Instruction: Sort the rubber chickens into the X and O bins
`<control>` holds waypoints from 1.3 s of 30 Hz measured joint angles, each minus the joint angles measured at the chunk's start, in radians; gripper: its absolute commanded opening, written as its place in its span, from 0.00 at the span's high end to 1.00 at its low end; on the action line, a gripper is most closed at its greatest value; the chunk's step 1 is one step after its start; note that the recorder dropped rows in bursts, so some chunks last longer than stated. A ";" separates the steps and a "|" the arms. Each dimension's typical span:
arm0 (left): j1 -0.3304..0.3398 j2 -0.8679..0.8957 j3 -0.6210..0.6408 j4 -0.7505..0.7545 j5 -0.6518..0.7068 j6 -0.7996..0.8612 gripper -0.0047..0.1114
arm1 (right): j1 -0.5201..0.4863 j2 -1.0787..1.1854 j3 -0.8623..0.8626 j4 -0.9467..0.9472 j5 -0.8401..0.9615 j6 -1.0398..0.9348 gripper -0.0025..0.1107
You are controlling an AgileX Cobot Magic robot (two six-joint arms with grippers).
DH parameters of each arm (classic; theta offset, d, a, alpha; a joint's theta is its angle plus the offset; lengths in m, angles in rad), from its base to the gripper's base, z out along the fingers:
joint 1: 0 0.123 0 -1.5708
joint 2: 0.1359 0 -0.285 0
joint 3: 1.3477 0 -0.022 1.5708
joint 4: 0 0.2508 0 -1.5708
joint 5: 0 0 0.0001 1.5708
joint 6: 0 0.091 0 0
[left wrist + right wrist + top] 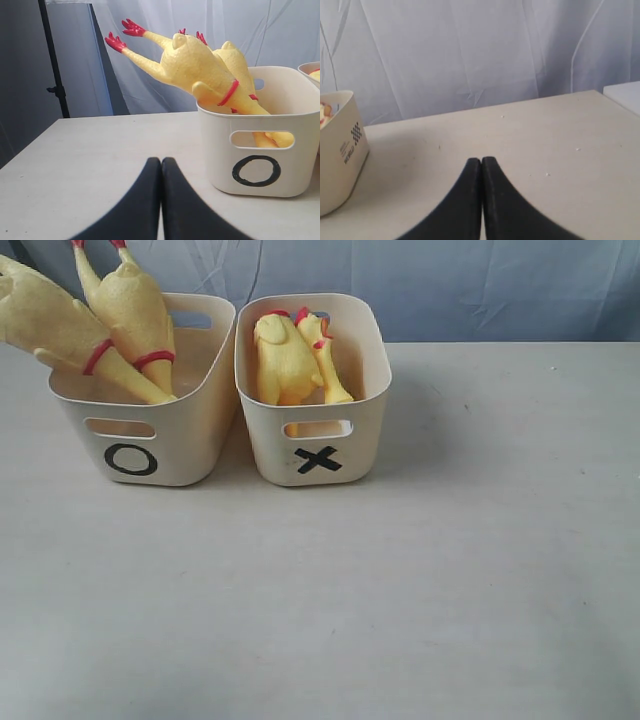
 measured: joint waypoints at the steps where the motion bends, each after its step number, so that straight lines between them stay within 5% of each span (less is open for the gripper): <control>1: 0.000 0.000 0.000 0.000 0.000 0.000 0.96 | 0.005 0.000 0.005 0.000 0.005 0.000 0.98; 7: 0.000 0.000 0.000 0.000 0.002 0.000 0.96 | 0.019 -0.002 0.011 -0.010 0.122 0.003 0.98; 39: 0.000 0.000 0.000 0.000 0.004 0.000 0.96 | 0.019 -0.002 0.013 0.036 0.132 -0.192 0.98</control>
